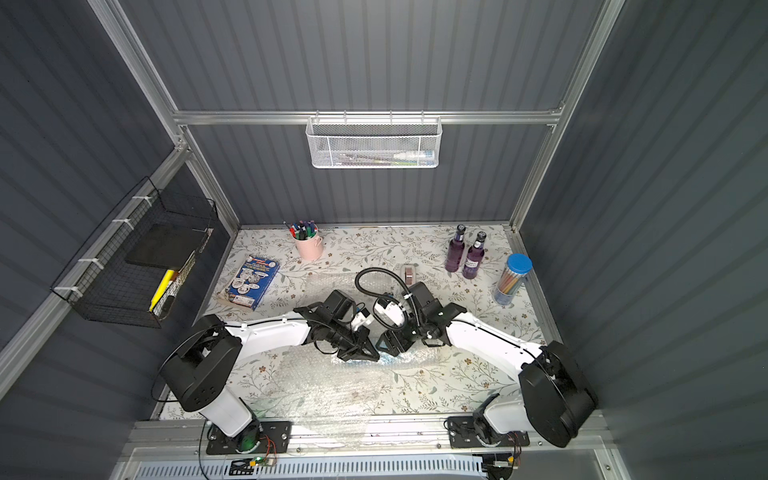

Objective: Wrap wine bottles in bubble wrap
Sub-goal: Stick the tape on the bubble wrap.

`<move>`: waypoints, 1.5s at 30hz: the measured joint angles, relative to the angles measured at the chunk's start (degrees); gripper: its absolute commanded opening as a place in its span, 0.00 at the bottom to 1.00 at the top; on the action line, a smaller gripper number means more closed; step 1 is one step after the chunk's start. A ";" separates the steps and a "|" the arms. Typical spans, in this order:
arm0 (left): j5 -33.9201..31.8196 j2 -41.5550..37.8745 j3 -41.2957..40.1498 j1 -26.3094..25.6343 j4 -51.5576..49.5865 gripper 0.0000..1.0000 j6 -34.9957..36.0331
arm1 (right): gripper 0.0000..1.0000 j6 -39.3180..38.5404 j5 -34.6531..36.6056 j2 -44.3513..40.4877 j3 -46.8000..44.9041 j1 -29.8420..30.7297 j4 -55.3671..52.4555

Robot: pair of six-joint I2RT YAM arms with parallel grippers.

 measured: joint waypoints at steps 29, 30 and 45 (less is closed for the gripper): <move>-0.09 0.11 0.11 -0.42 -0.17 0.14 -0.07 | 0.43 4.59 0.28 6.51 -0.17 -0.66 3.10; -0.13 0.11 0.11 -0.57 -0.31 0.15 -0.04 | 0.43 4.72 0.37 6.51 -0.15 -0.59 3.15; -6.62 -3.48 4.87 -1.11 -14.12 0.34 2.56 | 0.44 4.70 0.70 6.71 -0.17 0.57 4.24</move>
